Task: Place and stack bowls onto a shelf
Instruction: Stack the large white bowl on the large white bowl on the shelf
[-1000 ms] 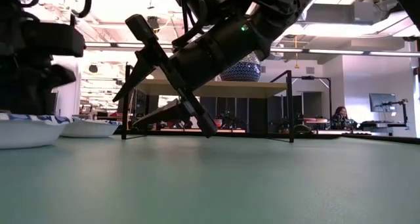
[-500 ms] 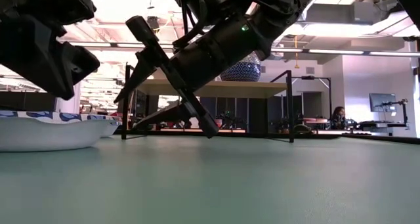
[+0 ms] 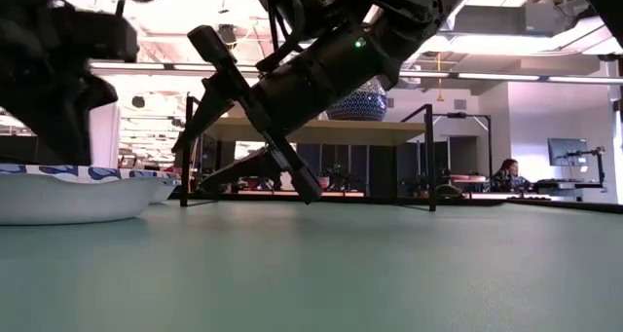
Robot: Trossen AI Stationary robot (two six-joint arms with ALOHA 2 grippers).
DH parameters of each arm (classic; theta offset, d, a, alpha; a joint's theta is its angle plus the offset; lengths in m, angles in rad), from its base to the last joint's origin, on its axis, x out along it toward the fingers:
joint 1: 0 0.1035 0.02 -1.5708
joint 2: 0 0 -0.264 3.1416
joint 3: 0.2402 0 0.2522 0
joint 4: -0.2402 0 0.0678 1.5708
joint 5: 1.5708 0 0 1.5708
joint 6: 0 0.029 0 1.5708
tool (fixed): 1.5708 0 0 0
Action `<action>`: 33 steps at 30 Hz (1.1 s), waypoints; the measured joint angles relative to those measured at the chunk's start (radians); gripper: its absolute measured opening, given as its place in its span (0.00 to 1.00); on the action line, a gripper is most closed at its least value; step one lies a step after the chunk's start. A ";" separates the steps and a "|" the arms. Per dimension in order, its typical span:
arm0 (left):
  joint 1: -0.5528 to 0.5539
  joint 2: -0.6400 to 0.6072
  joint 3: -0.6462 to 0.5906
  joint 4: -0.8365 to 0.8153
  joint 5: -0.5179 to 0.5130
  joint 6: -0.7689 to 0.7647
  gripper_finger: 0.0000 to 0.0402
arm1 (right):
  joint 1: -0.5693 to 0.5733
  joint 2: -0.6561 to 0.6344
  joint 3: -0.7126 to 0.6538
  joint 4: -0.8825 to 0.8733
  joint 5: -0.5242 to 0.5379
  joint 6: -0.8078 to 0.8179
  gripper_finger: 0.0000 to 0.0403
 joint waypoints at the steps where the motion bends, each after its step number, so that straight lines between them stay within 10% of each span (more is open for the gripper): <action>1: 0.001 0.000 -0.007 -0.007 0.000 -0.003 0.08 | -0.003 0.000 0.004 -0.002 0.000 -0.004 0.52; 21: 0.034 0.166 -0.151 0.577 0.126 0.181 0.08 | -0.001 0.001 0.083 -0.175 -0.072 0.010 0.51; 33: 0.032 0.243 -0.060 0.635 0.151 0.297 0.08 | 0.013 0.001 0.083 -0.209 -0.082 0.045 0.49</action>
